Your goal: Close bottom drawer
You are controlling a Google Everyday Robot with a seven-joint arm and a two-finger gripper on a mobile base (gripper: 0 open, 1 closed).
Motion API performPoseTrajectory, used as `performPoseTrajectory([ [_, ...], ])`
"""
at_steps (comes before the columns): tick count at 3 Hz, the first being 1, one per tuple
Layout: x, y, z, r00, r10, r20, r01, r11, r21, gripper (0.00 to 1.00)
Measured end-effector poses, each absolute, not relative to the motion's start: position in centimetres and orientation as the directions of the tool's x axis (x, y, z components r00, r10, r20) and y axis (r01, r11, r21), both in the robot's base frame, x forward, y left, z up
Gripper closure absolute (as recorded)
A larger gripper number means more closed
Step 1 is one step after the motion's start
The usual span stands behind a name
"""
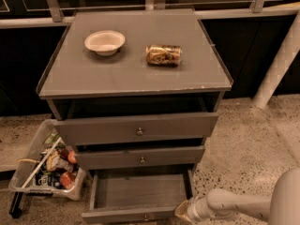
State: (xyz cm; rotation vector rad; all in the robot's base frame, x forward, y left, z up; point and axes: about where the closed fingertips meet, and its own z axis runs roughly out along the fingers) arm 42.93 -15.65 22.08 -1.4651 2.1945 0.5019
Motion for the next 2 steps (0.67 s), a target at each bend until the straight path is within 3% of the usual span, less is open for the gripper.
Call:
performPoseTrajectory([
  [2, 40.6, -15.1, 18.5, -0.258, -0.766, -0.589, -0.958, 0.281, 0.055, 1.0],
])
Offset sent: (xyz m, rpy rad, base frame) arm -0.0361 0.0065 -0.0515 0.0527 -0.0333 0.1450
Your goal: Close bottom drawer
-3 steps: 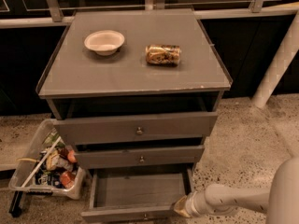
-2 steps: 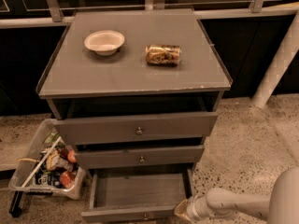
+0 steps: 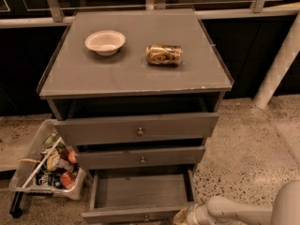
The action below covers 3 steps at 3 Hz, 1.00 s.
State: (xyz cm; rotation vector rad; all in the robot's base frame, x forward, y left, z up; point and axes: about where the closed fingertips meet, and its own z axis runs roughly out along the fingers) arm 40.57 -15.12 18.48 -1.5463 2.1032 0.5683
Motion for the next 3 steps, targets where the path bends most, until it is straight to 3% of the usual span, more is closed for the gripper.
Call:
performPoseTrajectory([
  [1, 40.01, -14.31, 17.29, -0.235, -0.765, -0.6, -0.964, 0.264, 0.041, 1.0],
  [3, 39.96, -14.27, 17.25, -0.235, -0.764, -0.6, -0.964, 0.264, 0.041, 0.59],
])
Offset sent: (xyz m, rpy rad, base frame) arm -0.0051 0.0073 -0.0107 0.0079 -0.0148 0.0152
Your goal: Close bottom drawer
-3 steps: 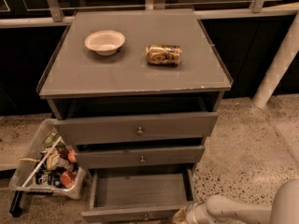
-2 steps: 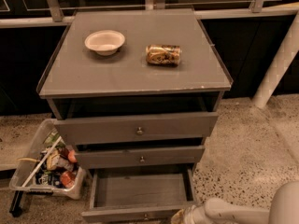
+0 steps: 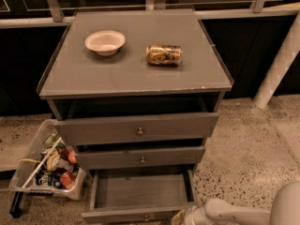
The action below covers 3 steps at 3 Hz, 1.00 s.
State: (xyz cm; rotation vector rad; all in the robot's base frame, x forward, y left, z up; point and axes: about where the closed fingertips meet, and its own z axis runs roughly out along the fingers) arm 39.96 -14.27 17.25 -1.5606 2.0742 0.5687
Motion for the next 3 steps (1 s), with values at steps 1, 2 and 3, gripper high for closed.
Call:
performPoseTrajectory([
  [1, 40.0, -14.3, 17.2, -0.235, -0.764, -0.6, -0.964, 0.264, 0.041, 0.35],
  [2, 40.8, -13.9, 16.6, -0.231, -0.744, -0.627, -0.963, 0.265, 0.04, 0.12],
  [3, 42.0, -12.8, 16.1, -0.21, -0.727, -0.654, -0.968, 0.25, 0.033, 0.14],
])
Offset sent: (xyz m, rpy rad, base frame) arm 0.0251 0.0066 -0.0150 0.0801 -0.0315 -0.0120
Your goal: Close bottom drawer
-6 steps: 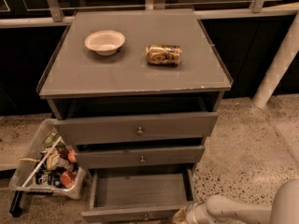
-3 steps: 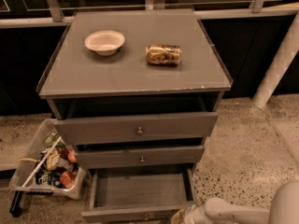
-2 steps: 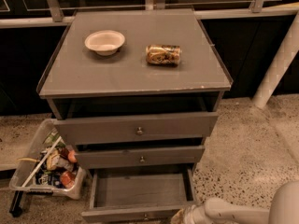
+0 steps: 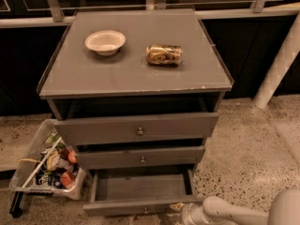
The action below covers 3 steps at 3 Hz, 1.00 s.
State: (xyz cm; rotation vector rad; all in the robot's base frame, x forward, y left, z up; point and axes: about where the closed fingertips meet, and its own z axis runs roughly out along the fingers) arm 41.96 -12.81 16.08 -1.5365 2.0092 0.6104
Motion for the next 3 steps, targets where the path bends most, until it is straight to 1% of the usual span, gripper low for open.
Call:
performPoseTrajectory([
  [1, 43.2, -10.5, 15.4, -0.182, -0.695, -0.696, -0.976, 0.214, 0.042, 0.37],
  [2, 48.1, -11.3, 15.5, -0.156, -0.684, -0.713, -0.973, 0.23, -0.008, 0.61],
  [3, 51.0, -12.4, 16.2, -0.142, -0.693, -0.707, -0.967, 0.25, -0.05, 0.83],
])
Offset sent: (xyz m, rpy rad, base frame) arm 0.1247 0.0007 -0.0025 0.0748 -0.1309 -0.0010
